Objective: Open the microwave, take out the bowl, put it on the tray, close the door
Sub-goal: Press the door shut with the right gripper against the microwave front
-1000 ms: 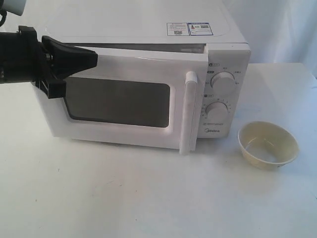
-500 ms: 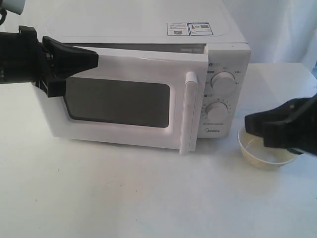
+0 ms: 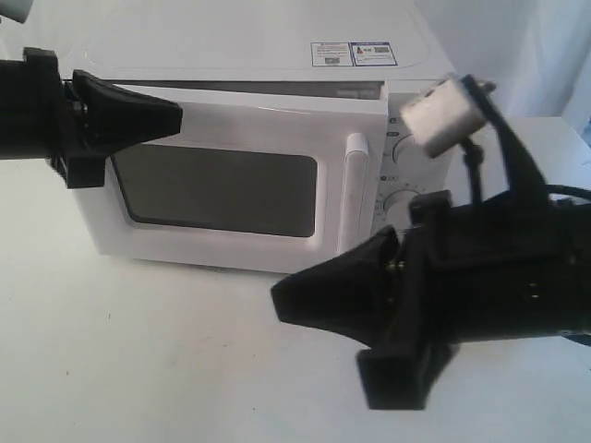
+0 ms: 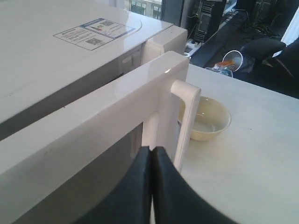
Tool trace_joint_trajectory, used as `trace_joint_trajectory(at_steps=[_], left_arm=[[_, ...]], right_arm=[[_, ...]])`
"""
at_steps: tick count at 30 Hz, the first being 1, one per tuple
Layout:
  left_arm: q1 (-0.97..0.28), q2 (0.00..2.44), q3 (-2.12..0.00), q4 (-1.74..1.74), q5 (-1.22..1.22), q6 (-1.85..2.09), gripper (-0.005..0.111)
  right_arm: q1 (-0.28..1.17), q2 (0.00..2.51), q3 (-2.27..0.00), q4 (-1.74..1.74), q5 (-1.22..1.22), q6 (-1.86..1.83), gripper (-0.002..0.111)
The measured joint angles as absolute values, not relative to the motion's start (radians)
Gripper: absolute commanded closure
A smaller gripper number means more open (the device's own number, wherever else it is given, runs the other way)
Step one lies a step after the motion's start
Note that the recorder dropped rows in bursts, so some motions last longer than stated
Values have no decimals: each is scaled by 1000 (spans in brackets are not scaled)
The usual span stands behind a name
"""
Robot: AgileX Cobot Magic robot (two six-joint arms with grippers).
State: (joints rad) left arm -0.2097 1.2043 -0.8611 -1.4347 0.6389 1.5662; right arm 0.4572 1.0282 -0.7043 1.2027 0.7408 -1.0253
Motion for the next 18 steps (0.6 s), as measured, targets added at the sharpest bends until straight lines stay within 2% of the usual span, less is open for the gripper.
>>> trace_joint_trajectory(at_steps=[6, 12, 18], left_arm=[[-210, 1075, -853, -1247, 640, 1316, 107], [-210, 947, -783, -1221, 587, 1244, 107], [-210, 908, -715, -1255, 489, 1238, 107]], right_arm=[[659, 1132, -704, 1229, 337, -1102, 108], [819, 1248, -704, 1229, -164, -1101, 108], [917, 1332, -704, 1015, -554, -807, 108]])
